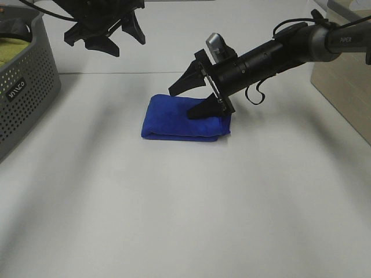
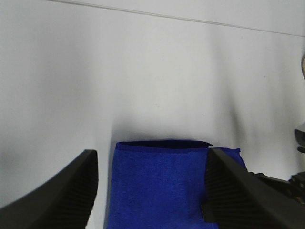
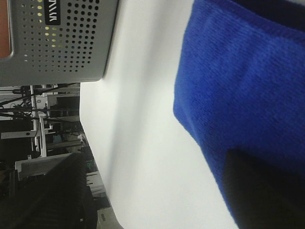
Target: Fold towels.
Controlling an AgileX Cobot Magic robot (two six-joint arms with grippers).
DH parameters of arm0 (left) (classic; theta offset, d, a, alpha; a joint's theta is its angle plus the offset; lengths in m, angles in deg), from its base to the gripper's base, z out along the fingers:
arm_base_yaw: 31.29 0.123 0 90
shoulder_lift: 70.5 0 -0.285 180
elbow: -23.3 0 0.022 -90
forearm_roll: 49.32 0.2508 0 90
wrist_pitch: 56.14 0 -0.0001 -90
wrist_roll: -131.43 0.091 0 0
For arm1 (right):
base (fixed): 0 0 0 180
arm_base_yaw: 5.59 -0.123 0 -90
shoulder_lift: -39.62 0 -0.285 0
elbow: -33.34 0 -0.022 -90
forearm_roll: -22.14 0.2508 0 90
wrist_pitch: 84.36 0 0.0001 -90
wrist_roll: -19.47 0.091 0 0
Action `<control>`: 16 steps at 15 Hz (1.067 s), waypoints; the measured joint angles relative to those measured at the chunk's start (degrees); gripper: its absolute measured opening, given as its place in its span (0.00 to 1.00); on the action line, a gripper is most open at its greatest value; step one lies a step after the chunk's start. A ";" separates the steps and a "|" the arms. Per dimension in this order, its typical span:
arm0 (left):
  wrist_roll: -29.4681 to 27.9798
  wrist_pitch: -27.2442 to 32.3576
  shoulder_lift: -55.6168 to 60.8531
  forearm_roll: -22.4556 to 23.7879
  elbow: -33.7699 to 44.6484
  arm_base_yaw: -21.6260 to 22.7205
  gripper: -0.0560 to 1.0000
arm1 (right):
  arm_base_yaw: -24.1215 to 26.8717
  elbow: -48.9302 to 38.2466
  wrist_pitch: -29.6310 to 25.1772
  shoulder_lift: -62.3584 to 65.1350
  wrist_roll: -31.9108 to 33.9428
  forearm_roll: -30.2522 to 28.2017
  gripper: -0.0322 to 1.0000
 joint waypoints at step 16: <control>1.66 17.48 18.16 20.74 0.57 -0.06 0.64 | 2.06 -2.41 0.46 33.00 21.14 -43.95 0.77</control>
